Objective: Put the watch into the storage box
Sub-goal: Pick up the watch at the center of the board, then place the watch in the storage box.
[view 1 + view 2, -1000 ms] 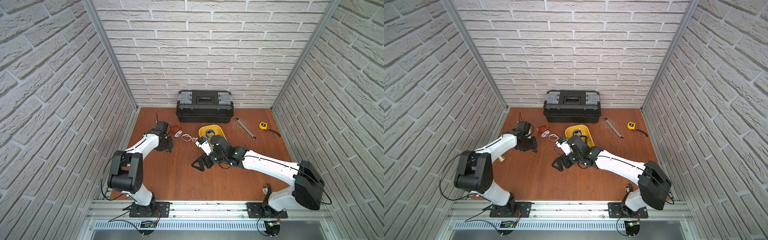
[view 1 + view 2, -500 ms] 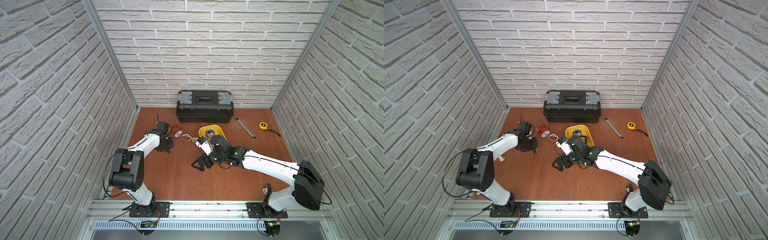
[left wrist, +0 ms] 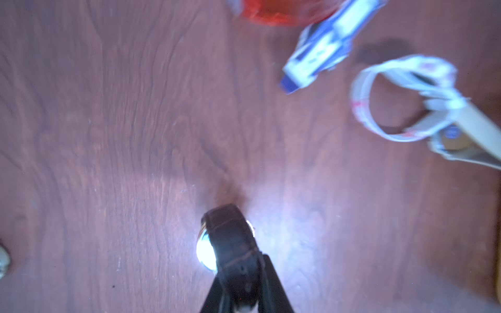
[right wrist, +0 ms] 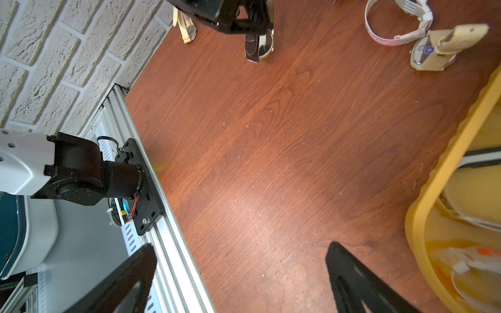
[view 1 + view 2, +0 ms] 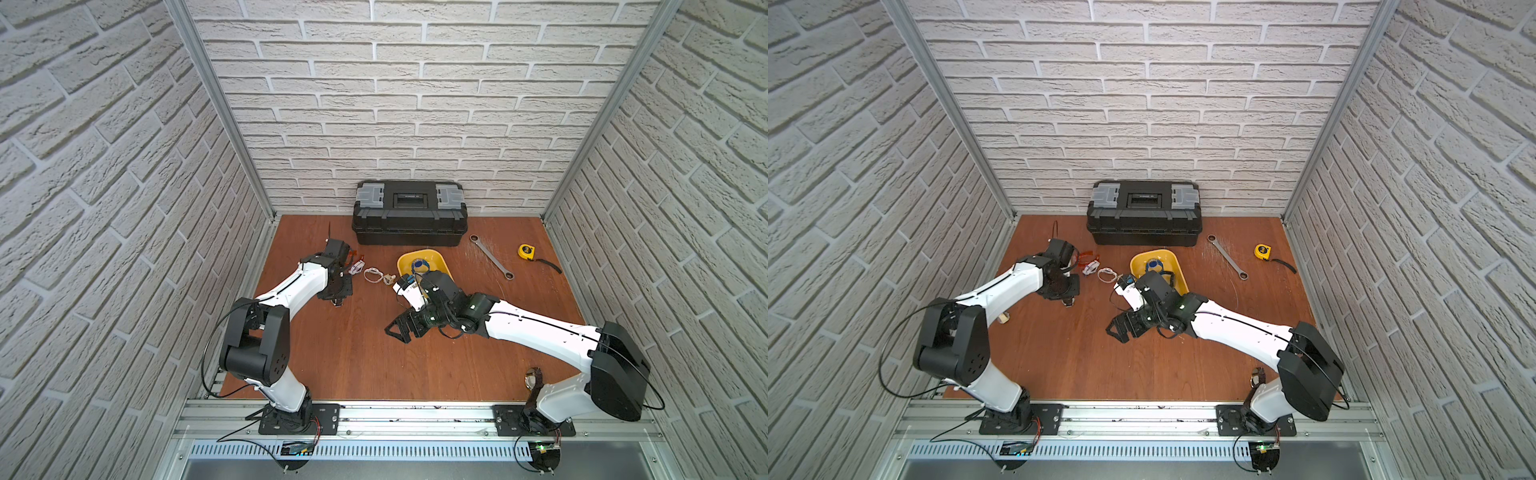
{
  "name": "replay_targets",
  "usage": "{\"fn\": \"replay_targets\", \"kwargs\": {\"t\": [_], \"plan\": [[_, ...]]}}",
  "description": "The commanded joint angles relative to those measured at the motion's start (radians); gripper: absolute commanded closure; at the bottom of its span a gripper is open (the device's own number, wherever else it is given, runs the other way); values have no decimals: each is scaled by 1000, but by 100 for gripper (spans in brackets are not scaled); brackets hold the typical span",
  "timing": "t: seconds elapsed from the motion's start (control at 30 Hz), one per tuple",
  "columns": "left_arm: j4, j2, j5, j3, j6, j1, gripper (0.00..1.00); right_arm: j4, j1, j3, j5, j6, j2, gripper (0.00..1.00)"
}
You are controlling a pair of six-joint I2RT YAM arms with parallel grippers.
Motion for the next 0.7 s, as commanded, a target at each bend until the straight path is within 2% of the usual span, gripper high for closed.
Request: {"fn": "replay_targets", "kwargs": {"t": [0.0, 0.17, 0.33, 0.43, 0.53, 0.67], "plan": [[-150, -17, -101, 120, 61, -65, 89, -31, -72, -46, 10, 50, -121, 1], [-329, 83, -214, 363, 117, -232, 89, -127, -268, -150, 50, 145, -343, 0], [-471, 271, -326, 659, 165, -409, 89, -211, -486, -257, 73, 178, -519, 0], [-504, 387, -342, 812, 197, -486, 89, -239, -616, -302, 42, 194, -542, 0], [-550, 523, -356, 975, 228, -549, 89, -207, -735, -346, -44, 221, -517, 0], [-611, 684, -370, 1157, 255, -607, 89, -198, -784, -352, -76, 213, -509, 0]]}}
